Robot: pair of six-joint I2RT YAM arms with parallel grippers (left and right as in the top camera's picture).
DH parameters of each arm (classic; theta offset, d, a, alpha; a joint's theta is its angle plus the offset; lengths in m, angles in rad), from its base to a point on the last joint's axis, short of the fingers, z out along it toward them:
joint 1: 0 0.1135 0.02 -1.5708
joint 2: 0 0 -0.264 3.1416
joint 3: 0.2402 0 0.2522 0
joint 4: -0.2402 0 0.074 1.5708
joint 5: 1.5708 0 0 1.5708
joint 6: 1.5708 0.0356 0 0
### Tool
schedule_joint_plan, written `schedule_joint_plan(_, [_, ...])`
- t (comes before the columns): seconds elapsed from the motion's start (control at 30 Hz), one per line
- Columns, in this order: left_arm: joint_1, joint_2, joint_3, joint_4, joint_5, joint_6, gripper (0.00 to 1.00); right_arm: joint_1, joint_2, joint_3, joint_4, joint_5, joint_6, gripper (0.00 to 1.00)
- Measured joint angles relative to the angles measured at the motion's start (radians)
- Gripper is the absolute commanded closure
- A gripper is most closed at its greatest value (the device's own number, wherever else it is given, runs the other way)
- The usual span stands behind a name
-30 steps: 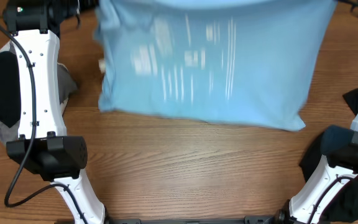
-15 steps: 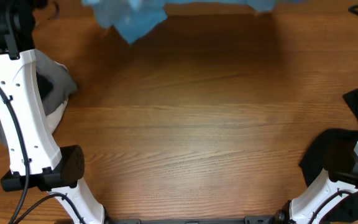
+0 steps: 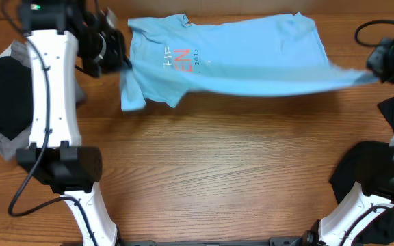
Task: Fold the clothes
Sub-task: 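Lay the stretched T-shirt flat on the table and release both grippers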
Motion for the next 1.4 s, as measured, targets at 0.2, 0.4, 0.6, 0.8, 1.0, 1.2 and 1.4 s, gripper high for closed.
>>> schedule_joint_plan(0.2, [-0.089,0.008,-0.312,-0.002,-0.030,0.035,0.96,-0.023,0.005,-0.254,0.011,0.008,-0.001,0.96])
schedule_joint_plan(0.4, [-0.166,0.003,-0.569,0.023,-0.077,0.058,0.96,-0.114,0.005,-0.403,0.006,0.037,0.034,0.96])
schedule_joint_plan(0.6, [-0.167,-0.180,-0.866,0.154,-0.168,0.034,0.96,-0.219,0.005,-0.457,0.007,0.047,0.061,0.96])
schedule_joint_plan(0.8, [-0.129,-0.410,-1.143,0.312,-0.168,0.012,0.96,-0.241,0.005,-0.515,0.015,0.042,0.073,0.96])
schedule_joint_plan(1.0, [-0.130,-0.478,-1.328,0.381,-0.148,0.008,0.96,-0.241,0.005,-0.563,0.026,0.039,0.074,0.96])
schedule_joint_plan(1.2, [-0.121,-0.525,-1.339,0.588,-0.122,-0.037,0.96,-0.240,0.000,-0.566,0.144,-0.032,0.047,0.96])
schedule_joint_plan(1.4, [-0.103,-0.525,-1.341,0.912,-0.030,-0.139,0.96,-0.212,-0.002,-0.568,0.329,-0.216,-0.051,0.96])
